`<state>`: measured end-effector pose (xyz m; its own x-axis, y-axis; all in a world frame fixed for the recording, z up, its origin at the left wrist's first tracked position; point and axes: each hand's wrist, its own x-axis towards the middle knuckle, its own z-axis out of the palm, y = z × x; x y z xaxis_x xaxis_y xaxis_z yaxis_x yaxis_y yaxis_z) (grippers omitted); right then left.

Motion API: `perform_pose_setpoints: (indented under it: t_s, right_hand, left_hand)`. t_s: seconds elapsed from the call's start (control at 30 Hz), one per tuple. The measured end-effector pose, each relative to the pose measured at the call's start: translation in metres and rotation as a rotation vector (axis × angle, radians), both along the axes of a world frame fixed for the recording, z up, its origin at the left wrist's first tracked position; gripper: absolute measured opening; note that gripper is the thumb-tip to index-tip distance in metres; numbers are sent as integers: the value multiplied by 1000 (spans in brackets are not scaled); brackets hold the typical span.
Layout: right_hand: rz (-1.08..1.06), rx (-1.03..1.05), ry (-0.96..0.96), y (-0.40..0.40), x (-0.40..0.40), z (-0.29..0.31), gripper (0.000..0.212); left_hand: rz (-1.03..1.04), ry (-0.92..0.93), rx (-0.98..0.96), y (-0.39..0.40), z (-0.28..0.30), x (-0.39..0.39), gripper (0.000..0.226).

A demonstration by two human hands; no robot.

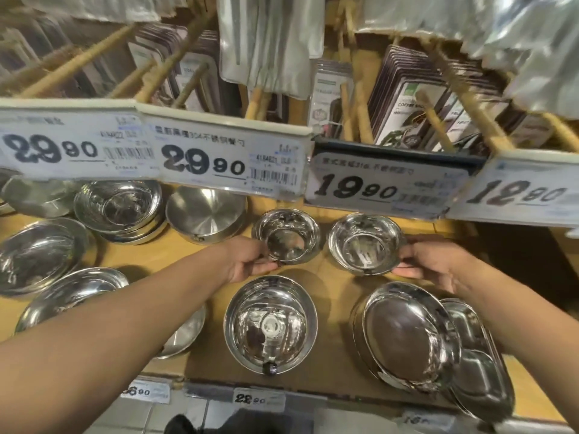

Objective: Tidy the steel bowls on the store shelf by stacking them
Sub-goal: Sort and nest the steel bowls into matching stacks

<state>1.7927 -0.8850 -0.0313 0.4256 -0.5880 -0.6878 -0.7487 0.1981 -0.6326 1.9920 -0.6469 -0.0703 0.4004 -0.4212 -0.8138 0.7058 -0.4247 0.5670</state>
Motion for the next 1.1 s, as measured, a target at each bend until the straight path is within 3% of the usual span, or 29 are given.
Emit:
perform_pose_setpoints:
  t_s: [0.17, 0.27, 0.53, 0.8, 0.9, 1.1]
  right_hand:
    - [-187, 27, -174, 10, -8, 22, 10]
    - [-256, 68, -236, 25, -9, 36, 12]
    - [-188, 171, -254, 53, -15, 61, 6]
    - [-93, 126, -334, 99, -14, 90, 2]
    - [-35, 84, -311, 110, -12, 99, 9]
    - [25, 98, -366, 141, 9, 109, 15]
  left_hand:
    - [15, -7, -44, 17, 12, 0, 34]
    - [-1, -2, -59, 32, 22, 0, 21]
    - [7, -58, -42, 61, 52, -10, 10]
    - [61, -87, -80, 112, 80, -11, 15]
    - [81, -87, -92, 136, 87, -12, 8]
    - [174, -154, -105, 212, 108, -13, 14]
